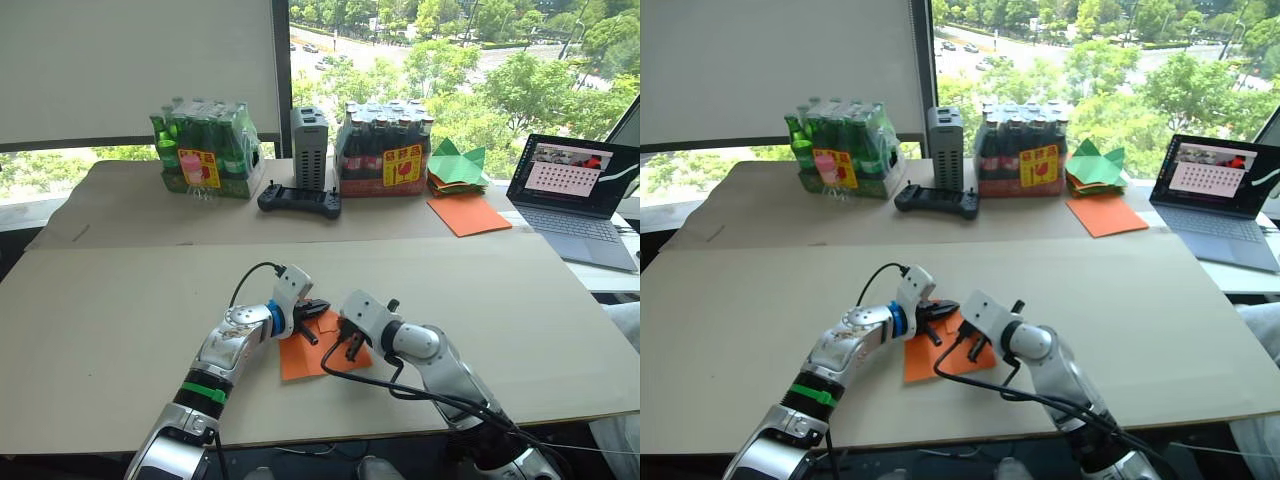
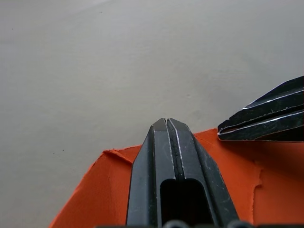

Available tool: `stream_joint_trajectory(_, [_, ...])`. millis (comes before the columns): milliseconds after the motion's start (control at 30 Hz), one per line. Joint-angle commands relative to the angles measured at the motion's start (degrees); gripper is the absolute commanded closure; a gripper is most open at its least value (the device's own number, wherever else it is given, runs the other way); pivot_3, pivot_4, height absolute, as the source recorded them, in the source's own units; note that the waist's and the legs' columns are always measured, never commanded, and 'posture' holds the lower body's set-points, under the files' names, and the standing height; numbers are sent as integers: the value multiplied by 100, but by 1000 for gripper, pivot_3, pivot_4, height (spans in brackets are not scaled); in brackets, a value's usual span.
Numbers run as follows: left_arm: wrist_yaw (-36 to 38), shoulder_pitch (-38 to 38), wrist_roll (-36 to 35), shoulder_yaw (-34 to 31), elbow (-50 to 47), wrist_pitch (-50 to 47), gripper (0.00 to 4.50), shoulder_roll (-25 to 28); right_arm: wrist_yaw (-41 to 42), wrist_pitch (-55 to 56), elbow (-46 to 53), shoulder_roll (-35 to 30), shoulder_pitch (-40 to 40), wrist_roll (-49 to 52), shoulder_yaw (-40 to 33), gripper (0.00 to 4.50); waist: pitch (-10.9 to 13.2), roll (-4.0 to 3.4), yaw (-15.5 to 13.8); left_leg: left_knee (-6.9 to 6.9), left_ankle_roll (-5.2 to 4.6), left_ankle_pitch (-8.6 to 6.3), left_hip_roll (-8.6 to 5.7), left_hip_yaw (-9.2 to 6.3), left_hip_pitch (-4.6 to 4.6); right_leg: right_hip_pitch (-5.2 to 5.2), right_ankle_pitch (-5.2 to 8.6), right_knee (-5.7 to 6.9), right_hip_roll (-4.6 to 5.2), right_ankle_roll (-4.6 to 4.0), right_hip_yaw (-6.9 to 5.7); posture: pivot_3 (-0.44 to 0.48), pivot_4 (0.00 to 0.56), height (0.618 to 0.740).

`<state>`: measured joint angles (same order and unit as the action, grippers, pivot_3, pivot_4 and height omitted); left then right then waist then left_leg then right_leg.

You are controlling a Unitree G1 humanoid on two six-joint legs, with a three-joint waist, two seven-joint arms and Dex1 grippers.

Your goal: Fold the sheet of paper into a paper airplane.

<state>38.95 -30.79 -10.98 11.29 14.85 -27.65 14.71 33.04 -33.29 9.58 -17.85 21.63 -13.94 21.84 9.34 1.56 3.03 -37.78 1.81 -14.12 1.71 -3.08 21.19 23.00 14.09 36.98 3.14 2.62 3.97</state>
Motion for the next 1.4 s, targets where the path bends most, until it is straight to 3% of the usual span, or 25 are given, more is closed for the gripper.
stream_joint_trajectory(33, [-93,111,179,36,199,-122,4500,61,-7,-94,-295,48,-31,-13,168,4473,0,0,2,0,0,0,0,0,0,0,0,0,0,0,0,0,150,740])
stream_joint_trajectory(600, [-143,77,162,2,172,-147,4500,13,-83,100,-973,409,201,-98,358,4473,-9,-2,74,2,0,0,1,-1,-3,-1,2,1,-1,3,0,0,150,740])
stream_joint_trajectory(1400, [-105,348,148,-192,51,-174,4500,365,34,-204,-121,-346,-607,-65,185,4473,-21,2,54,6,0,-1,1,-1,-4,-7,13,-10,0,22,-1,0,150,740])
